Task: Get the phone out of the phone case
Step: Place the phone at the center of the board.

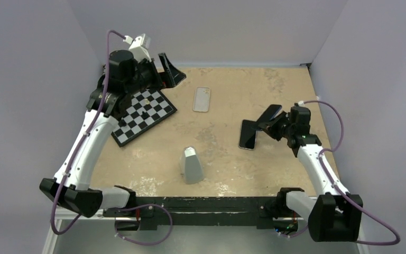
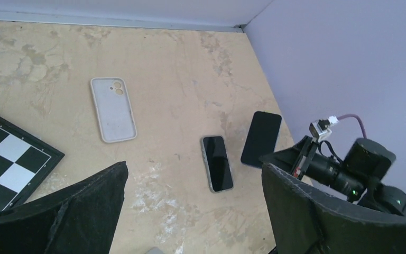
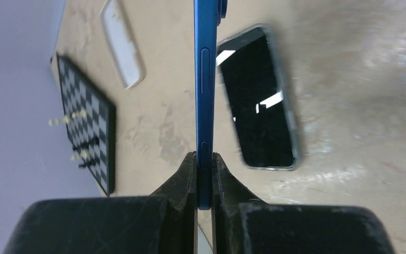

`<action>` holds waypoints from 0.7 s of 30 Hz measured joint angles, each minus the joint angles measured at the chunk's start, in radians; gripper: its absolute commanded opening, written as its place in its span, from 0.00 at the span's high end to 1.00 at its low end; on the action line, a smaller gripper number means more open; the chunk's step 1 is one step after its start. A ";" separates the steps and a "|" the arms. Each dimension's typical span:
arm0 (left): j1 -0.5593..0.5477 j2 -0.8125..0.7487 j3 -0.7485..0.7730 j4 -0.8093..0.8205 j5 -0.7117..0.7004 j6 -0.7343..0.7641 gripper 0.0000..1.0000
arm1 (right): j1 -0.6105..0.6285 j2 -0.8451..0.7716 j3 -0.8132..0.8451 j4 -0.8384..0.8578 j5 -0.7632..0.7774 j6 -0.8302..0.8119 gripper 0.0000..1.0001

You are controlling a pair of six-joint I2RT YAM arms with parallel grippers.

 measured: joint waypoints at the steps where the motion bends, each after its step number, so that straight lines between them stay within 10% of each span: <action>1: 0.000 -0.021 -0.010 -0.004 0.011 0.011 0.01 | -0.044 0.006 -0.022 -0.001 -0.001 0.018 1.00; 12: 0.000 -0.211 -0.230 0.010 -0.037 0.155 0.02 | -0.408 -0.262 -0.185 -0.109 0.146 0.138 1.00; 21: -0.073 -0.249 -0.362 0.044 -0.107 0.178 0.02 | -0.698 -0.174 -0.253 -0.093 0.172 0.143 1.00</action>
